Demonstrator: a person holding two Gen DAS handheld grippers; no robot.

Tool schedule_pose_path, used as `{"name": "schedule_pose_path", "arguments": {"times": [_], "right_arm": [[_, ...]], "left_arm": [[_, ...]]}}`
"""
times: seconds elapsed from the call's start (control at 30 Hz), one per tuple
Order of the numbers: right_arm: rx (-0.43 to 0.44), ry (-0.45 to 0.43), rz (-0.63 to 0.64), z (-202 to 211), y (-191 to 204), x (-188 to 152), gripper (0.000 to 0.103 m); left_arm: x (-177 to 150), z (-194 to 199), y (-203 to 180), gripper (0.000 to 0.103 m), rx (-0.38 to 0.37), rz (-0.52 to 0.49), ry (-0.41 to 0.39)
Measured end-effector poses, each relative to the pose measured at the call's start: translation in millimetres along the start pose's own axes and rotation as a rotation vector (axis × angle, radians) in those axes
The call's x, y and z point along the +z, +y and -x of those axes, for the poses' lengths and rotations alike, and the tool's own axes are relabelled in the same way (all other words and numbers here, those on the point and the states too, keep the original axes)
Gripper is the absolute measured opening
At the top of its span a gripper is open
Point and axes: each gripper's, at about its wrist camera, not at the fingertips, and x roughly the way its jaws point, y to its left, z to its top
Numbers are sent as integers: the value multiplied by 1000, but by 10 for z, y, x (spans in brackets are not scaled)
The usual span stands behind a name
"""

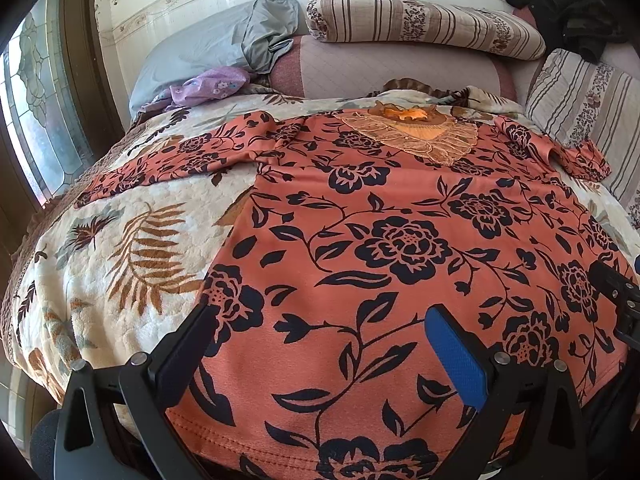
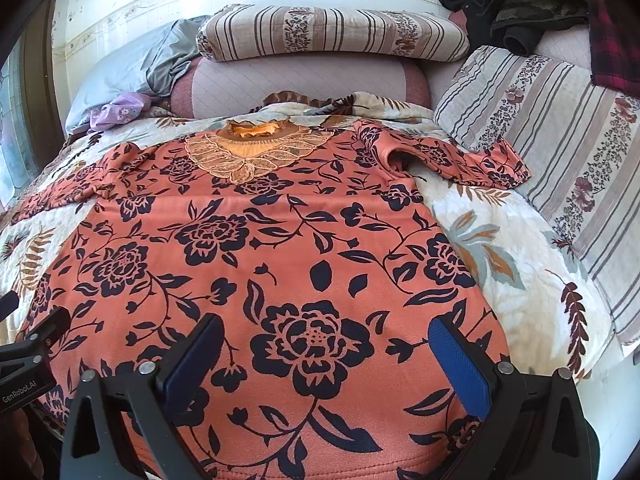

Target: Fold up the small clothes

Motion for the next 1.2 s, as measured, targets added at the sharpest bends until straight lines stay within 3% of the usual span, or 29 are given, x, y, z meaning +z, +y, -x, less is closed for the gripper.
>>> {"name": "schedule_pose_path", "arguments": {"times": [1.2], "right_arm": [[3,4,-5,0,4,-10,103]], "left_arm": [[-1,26,-22,103,-4,-16,1]]}}
